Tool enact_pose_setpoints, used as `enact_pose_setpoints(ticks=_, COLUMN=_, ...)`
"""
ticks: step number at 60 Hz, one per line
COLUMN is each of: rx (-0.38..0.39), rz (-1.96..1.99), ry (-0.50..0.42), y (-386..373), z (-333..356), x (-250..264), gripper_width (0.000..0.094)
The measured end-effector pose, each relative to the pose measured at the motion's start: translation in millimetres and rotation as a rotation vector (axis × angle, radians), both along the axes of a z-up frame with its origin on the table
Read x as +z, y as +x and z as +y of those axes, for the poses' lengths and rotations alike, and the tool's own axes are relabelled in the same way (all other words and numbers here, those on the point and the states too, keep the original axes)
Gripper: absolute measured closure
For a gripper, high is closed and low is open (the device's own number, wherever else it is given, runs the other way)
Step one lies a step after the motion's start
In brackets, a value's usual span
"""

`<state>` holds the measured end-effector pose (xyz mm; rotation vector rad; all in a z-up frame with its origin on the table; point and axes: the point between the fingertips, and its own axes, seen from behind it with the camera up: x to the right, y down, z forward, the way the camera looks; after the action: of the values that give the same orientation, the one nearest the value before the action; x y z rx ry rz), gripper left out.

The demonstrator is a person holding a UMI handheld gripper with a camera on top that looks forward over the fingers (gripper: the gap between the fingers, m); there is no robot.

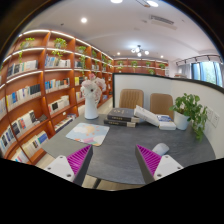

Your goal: Arrange mouse

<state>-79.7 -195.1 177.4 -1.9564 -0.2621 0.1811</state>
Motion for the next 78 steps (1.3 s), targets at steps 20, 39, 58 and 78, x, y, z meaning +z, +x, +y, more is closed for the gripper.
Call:
enact_pose_setpoints(ticks=20, rx=-0.203, rz=0.026, ry=-0.214, y=99.7, z=-8.0, x=-108.0, gripper_width=0.0077)
enact_pose_setpoints(ticks=39, rx=-0.312, rz=-0.004, ry=-0.304, y=178.2, z=62.4, x=-159.6, gripper_width=0.0082)
enact_pose_setpoints(ticks=58, rx=-0.273, rz=-0.043, ry=-0.399, y=188.2, z=166.6, x=-188.2, gripper_width=0.0072)
enact_pose_setpoints(ticks=78, rx=-0.166, rz=-0.085, ry=-0.42, y=160.6, z=237.8, x=-190.9, gripper_width=0.0254)
